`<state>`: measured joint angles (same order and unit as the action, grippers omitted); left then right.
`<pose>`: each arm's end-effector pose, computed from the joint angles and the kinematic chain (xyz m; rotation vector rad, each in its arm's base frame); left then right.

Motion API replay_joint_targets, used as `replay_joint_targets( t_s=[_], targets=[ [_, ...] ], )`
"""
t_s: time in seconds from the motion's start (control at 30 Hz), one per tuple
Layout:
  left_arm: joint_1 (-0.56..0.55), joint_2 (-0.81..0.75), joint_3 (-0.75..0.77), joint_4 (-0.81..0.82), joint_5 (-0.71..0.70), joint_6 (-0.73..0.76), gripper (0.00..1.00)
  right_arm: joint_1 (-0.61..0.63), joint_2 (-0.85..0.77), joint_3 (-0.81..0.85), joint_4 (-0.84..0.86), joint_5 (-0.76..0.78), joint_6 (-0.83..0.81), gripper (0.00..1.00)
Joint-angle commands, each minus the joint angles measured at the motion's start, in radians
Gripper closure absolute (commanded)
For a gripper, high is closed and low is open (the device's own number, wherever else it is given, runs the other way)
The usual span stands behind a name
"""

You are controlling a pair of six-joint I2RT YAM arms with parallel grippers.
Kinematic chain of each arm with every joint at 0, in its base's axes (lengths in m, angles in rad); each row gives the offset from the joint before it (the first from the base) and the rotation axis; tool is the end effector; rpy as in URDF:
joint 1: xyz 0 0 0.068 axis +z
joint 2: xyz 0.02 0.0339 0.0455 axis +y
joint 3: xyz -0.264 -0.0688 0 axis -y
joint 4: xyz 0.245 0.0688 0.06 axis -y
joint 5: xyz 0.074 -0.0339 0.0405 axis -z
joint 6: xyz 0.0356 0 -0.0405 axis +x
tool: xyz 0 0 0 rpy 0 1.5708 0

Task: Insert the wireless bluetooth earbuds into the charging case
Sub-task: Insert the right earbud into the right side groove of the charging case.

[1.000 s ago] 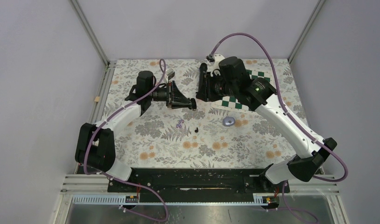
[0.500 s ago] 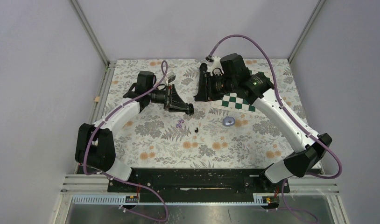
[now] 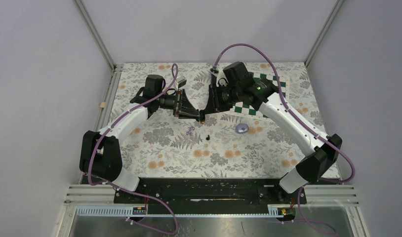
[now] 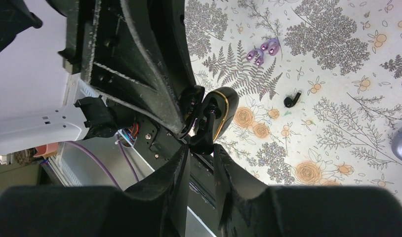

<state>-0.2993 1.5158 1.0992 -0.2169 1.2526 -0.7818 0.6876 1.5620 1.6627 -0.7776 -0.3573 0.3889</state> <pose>0.2981 -0.1274 0.2824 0.2578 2.3378 -1.9453 0.2541 0.2248 0.3946 -0.5568 2.3187 0.9521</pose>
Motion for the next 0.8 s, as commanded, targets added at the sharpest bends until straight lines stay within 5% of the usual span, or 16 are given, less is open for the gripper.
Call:
replay_joint_targets(
  t_s=[0.0,0.77],
  targets=[
    [0.005,-0.013,0.048,0.021,0.024,0.012,1.00,0.013,0.024,0.002,0.000,-0.006,-0.021,0.92],
    [0.005,0.004,0.059,0.021,0.012,0.005,1.00,0.036,0.081,0.027,-0.038,-0.019,-0.060,0.93]
  ],
)
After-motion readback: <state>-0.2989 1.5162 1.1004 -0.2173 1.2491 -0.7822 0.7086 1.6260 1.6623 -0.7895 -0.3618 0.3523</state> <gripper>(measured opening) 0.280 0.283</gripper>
